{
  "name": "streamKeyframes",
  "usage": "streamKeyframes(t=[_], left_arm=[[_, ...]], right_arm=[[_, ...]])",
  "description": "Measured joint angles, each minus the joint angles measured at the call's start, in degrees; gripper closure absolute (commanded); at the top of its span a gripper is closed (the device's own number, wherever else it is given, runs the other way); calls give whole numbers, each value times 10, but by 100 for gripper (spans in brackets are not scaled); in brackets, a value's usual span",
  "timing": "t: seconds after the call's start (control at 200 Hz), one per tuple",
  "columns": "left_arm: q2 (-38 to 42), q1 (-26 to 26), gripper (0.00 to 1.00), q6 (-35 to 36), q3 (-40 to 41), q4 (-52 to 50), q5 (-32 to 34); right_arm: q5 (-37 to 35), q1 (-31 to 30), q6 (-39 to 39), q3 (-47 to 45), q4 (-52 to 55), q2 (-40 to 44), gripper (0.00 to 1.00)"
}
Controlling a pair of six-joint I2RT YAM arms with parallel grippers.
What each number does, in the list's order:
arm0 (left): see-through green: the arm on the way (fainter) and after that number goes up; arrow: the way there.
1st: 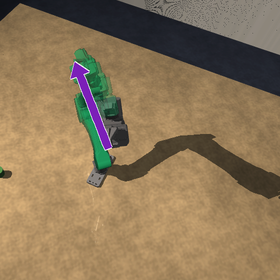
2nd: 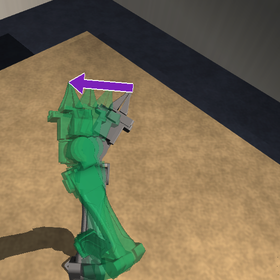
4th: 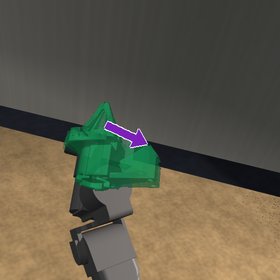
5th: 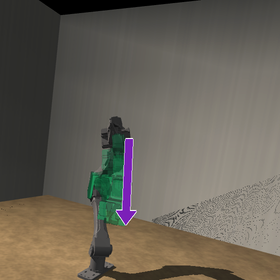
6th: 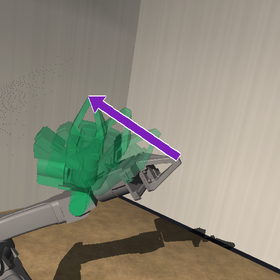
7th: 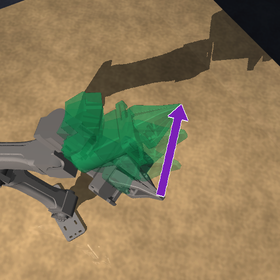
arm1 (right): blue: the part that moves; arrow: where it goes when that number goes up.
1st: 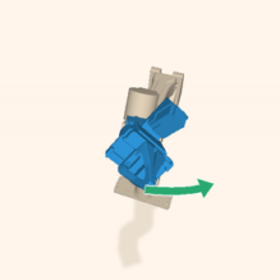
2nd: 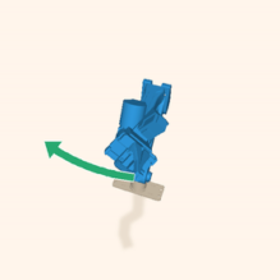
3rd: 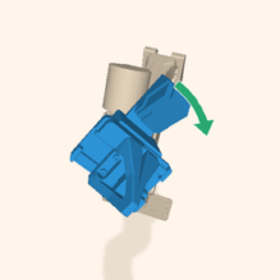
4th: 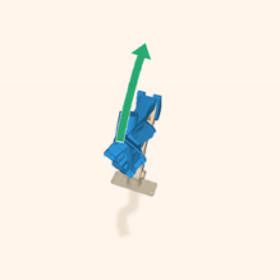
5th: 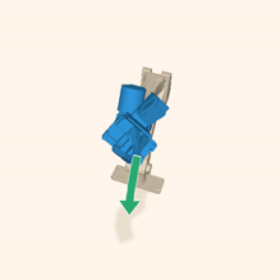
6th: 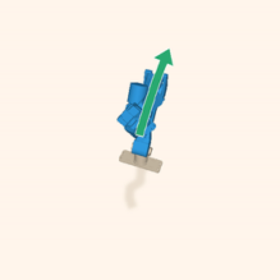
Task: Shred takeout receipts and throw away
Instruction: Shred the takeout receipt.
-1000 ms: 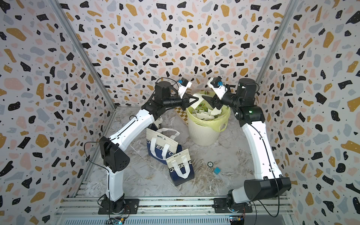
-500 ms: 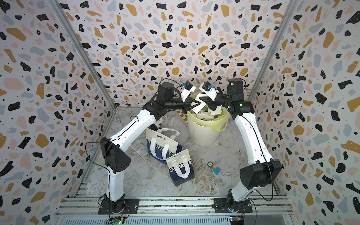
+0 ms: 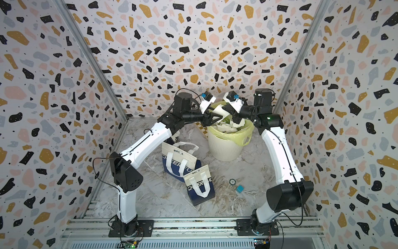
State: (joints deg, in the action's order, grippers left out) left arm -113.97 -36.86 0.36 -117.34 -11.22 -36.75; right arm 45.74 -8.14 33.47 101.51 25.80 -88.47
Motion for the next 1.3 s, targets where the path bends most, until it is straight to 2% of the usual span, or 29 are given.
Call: streamKeyframes(t=[0.125,0.366,0.441,0.676,0.822,0.902,1.032,1.052,1.097,1.127,1.182,1.303], left_arm=[[14,6,46,-48,48,76,-14],[18,15,51,-140,75,207,-37],[18,18,58,-163,80,239,-41],[18,22,89,-199,81,278,-61],[18,22,92,-203,81,279,-68],[18,22,100,-205,81,279,-69],[18,22,100,-206,81,280,-70],[18,22,100,-206,81,279,-70],[18,22,100,-205,81,278,-69],[18,22,100,-204,81,278,-68],[18,22,100,-199,81,276,-66],[18,22,100,-181,78,256,-64]], right_arm=[[1,2,-40,-24,-41,19,100],[17,3,-94,-49,-96,30,100],[25,3,-106,-60,-106,31,100],[38,3,-138,-72,-130,31,100],[40,3,-148,-72,-142,31,100],[40,3,-154,-73,-148,31,100],[40,3,-156,-76,-153,31,100],[40,3,-156,-76,-153,31,92],[37,3,-158,-76,-153,31,62],[33,3,-154,-76,-151,32,53],[27,3,-143,-76,-144,33,50],[24,3,-110,-46,-94,25,51]])
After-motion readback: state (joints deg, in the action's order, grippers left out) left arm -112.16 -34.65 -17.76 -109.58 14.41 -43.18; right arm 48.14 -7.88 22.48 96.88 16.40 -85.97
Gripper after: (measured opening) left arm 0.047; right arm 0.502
